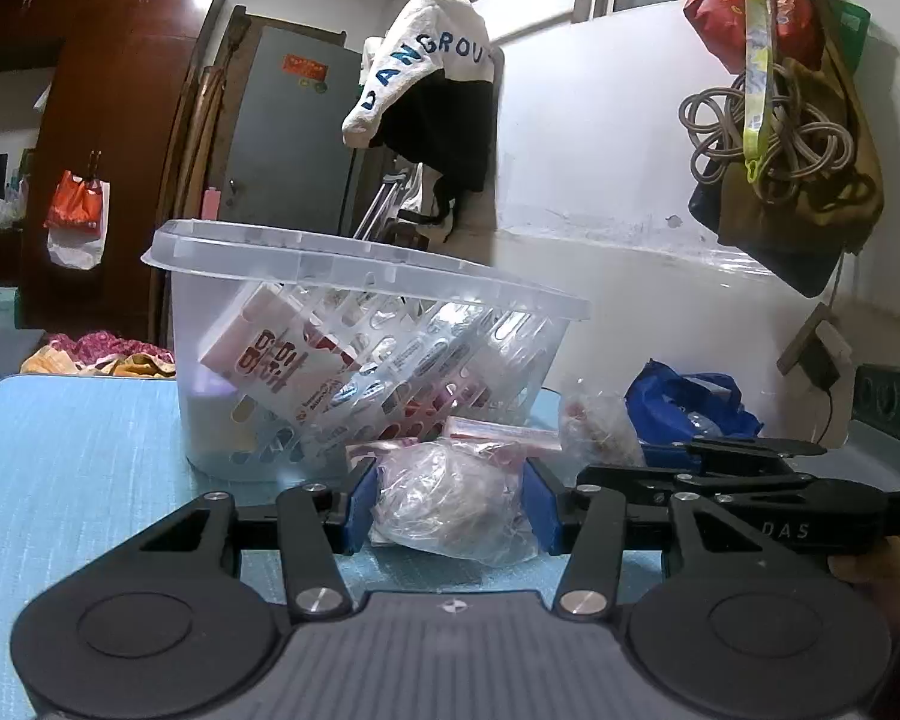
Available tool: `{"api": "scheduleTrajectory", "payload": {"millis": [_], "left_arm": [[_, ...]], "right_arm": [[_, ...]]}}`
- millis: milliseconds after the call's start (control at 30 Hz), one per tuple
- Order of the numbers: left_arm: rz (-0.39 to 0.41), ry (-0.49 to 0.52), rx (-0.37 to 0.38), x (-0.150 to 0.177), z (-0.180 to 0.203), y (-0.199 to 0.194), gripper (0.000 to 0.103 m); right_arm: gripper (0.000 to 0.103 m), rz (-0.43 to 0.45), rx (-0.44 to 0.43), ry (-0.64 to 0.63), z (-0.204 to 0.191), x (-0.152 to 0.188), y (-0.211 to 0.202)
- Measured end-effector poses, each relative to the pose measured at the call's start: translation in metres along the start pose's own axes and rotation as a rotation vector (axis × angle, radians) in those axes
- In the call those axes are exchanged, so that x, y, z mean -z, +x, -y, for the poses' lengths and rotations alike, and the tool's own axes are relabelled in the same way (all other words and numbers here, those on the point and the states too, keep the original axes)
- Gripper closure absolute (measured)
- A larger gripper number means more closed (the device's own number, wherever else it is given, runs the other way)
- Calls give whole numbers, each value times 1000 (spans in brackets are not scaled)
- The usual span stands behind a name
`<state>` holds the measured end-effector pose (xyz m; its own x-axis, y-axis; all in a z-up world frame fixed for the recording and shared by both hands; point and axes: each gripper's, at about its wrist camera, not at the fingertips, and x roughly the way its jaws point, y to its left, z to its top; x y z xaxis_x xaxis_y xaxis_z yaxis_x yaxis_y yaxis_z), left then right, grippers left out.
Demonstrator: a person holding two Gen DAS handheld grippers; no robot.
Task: Organize objects
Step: 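Carry both clear bags over the basket and open both grippers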
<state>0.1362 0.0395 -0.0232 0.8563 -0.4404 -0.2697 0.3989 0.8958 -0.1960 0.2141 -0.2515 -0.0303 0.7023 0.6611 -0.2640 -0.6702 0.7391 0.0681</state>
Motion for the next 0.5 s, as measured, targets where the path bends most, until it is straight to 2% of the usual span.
{"api": "scheduleTrajectory", "payload": {"millis": [333,367,500], "left_arm": [[38,1,-33,1,1,-6,49],[57,-5,-47,1,2,-9,49],[170,-11,-194,-20,14,-29,49]], "right_arm": [[65,47,19,-5,-2,1,-7],[65,51,20,-9,-3,0,-8],[65,107,97,12,-9,-16,-18]]}}
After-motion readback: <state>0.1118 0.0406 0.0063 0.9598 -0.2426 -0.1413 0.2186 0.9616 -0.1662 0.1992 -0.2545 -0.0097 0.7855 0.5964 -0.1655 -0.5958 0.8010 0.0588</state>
